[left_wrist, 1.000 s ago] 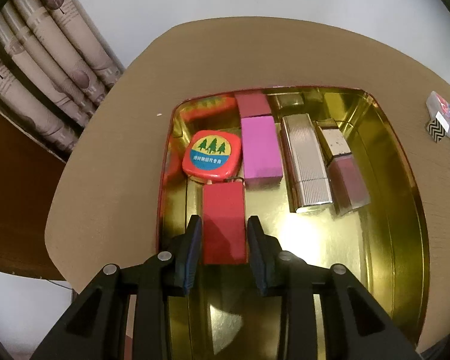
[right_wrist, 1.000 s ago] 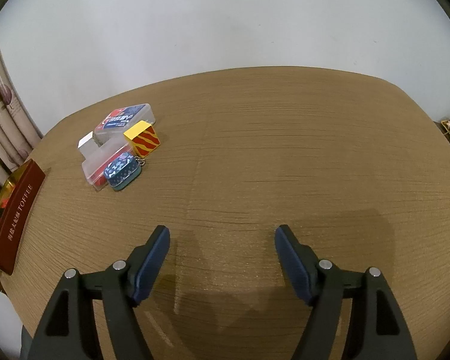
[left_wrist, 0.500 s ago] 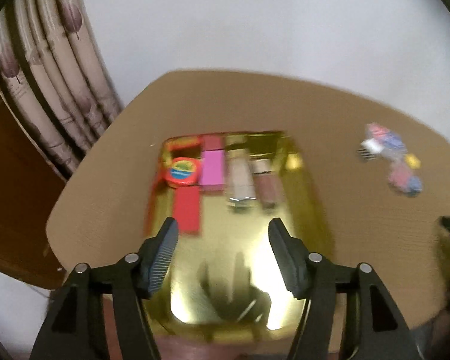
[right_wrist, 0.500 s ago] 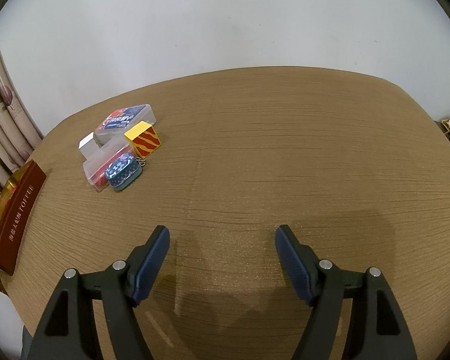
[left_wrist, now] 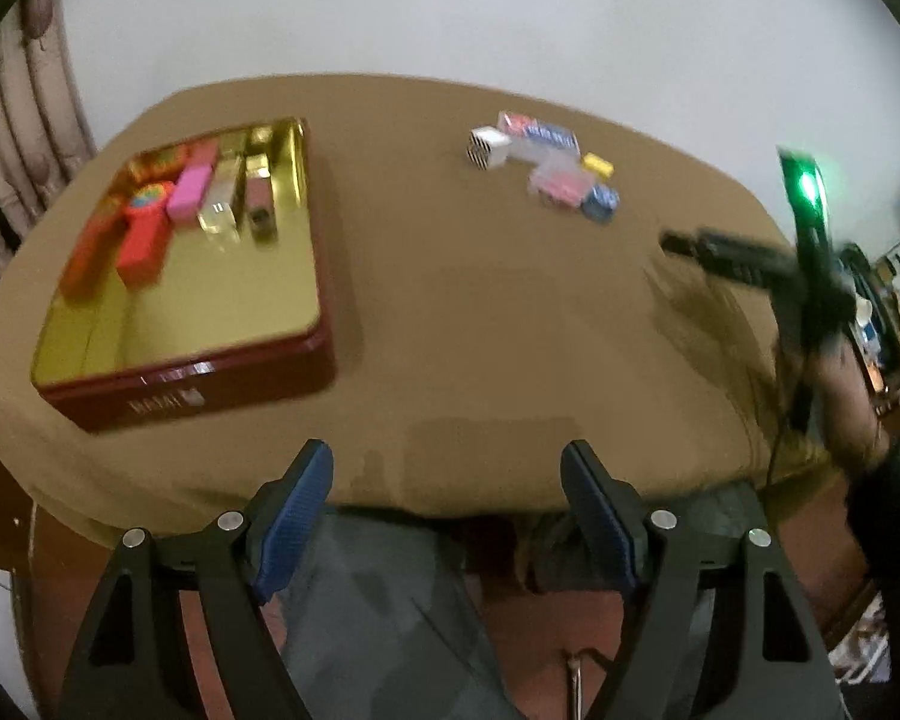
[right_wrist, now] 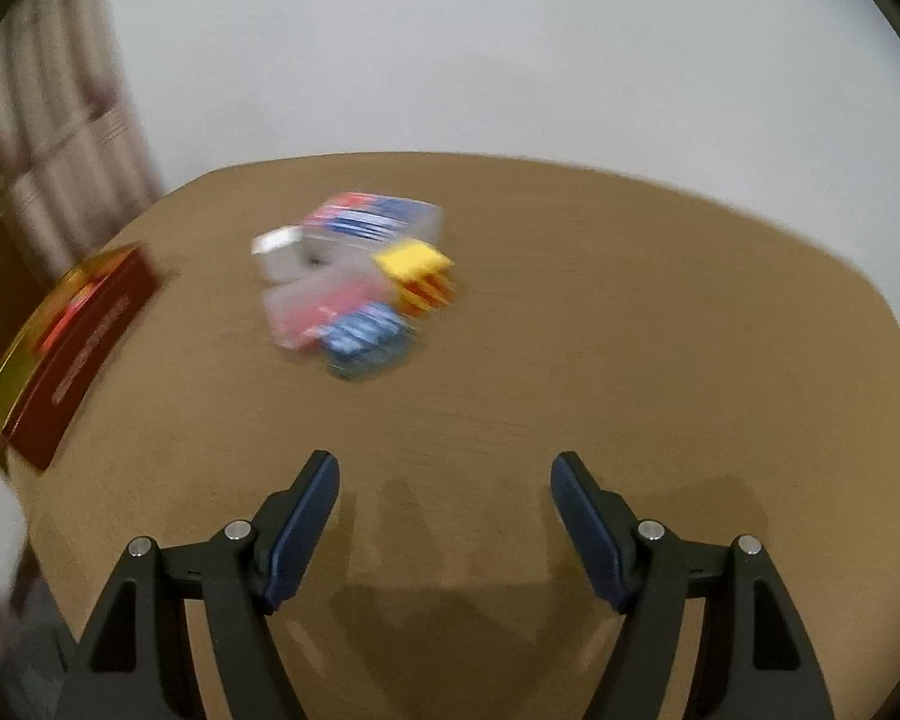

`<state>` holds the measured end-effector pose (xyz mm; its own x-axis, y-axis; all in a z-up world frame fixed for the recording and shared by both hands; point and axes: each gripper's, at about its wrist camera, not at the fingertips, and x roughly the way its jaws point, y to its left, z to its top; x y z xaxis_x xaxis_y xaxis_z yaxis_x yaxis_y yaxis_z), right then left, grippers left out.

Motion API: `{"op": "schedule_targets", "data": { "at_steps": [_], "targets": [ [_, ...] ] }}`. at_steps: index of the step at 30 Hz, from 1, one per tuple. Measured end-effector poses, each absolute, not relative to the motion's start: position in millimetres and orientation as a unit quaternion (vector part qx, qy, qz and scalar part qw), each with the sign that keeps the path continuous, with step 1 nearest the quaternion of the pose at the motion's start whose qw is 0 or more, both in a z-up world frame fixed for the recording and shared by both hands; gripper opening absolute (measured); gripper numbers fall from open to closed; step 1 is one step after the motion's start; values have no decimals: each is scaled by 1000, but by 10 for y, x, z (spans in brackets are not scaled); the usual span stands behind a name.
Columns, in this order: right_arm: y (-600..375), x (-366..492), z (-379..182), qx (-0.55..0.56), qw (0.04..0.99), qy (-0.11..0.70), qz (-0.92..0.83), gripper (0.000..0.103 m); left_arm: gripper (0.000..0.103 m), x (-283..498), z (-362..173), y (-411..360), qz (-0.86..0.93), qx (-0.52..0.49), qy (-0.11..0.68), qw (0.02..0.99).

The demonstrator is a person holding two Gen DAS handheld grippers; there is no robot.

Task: Organize rigid objects
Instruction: 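Grasp the blue patterned tin with the right gripper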

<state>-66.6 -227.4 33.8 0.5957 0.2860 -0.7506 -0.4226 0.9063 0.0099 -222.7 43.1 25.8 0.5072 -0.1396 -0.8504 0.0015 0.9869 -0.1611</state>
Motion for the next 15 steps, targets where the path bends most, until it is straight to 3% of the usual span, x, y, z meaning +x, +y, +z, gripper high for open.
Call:
{"op": "schedule_targets", "data": {
  "at_steps": [15],
  "targets": [
    [-1654, 33, 162, -158, 821, 457, 304, 75, 75, -2119, 124, 448, -43, -104, 527, 843]
  ]
}}
